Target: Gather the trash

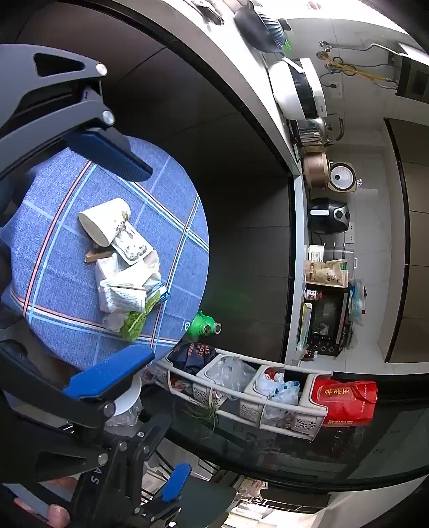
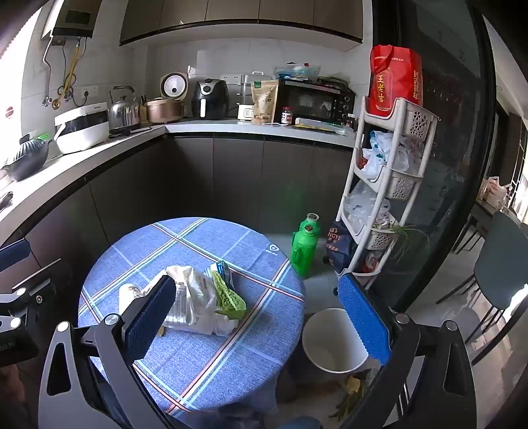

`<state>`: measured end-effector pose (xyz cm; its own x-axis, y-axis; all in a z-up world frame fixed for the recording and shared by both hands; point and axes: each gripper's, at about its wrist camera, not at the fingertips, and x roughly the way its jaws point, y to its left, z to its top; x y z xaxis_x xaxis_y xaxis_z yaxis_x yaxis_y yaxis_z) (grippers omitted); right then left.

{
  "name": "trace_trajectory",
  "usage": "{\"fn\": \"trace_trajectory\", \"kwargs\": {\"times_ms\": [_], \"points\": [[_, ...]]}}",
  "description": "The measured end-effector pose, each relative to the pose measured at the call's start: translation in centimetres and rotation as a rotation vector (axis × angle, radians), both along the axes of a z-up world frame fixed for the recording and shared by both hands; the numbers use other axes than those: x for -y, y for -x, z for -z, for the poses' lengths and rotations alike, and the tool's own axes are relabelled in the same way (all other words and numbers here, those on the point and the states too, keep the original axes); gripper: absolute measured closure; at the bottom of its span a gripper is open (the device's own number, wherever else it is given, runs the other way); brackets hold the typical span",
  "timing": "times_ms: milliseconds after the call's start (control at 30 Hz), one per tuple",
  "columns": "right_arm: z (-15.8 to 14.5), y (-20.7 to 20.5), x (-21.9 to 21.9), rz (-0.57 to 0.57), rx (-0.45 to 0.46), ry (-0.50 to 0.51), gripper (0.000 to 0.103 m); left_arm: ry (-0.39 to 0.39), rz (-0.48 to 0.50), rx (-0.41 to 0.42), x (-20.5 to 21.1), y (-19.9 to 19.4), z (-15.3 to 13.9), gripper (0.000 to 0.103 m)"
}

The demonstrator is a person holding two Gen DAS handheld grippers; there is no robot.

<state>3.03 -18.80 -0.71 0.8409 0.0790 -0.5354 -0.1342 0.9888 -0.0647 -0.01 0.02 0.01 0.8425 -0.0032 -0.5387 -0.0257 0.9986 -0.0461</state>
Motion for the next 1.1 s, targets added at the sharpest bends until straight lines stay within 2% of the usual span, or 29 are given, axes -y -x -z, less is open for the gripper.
{"fn": "trace_trajectory", "kwargs": {"times_ms": [1100], "points": [[-0.01, 0.00, 0.09, 0.002, 0.003, 0.003, 0.009, 0.003, 0.000, -0.007, -0.02, -0.04, 0.02, 0.004]]}}
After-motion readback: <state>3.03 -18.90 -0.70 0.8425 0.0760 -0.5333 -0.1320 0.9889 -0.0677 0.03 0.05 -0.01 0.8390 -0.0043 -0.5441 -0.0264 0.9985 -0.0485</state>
